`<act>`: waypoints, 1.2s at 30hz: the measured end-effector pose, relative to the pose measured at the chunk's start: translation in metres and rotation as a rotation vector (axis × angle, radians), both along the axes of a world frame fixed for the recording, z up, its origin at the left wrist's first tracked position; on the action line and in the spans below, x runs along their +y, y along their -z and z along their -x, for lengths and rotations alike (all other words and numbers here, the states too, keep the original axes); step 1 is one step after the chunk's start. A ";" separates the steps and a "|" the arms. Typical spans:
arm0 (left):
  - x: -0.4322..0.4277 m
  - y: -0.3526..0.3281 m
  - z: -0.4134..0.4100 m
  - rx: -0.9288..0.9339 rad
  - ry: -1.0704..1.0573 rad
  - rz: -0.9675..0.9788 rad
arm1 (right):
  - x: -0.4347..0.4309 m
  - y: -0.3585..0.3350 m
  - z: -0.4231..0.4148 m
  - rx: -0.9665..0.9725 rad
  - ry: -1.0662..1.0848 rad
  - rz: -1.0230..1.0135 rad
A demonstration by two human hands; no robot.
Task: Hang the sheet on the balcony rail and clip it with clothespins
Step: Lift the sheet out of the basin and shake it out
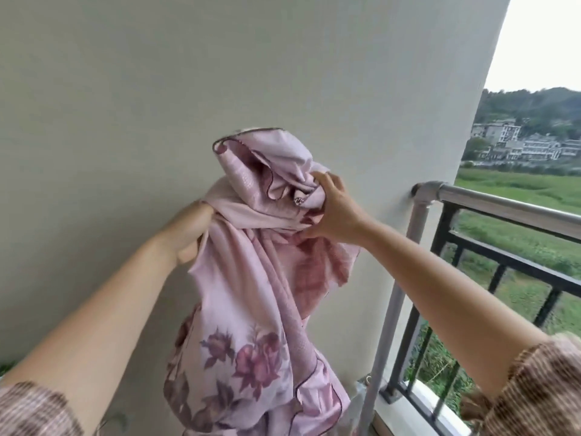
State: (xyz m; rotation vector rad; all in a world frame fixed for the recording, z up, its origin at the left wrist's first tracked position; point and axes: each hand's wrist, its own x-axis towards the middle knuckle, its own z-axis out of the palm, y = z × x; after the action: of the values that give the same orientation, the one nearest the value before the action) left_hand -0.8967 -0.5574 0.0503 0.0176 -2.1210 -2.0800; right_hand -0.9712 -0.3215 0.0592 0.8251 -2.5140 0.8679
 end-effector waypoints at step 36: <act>-0.006 0.050 0.019 -0.008 -0.097 0.354 | 0.018 -0.117 0.045 -0.130 0.278 0.575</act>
State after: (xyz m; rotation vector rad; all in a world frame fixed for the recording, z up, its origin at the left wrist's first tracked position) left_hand -0.9153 -0.5632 -0.0001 0.0817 -2.4087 -1.6300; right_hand -1.0164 -0.3038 0.1759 0.2330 -2.2111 1.4702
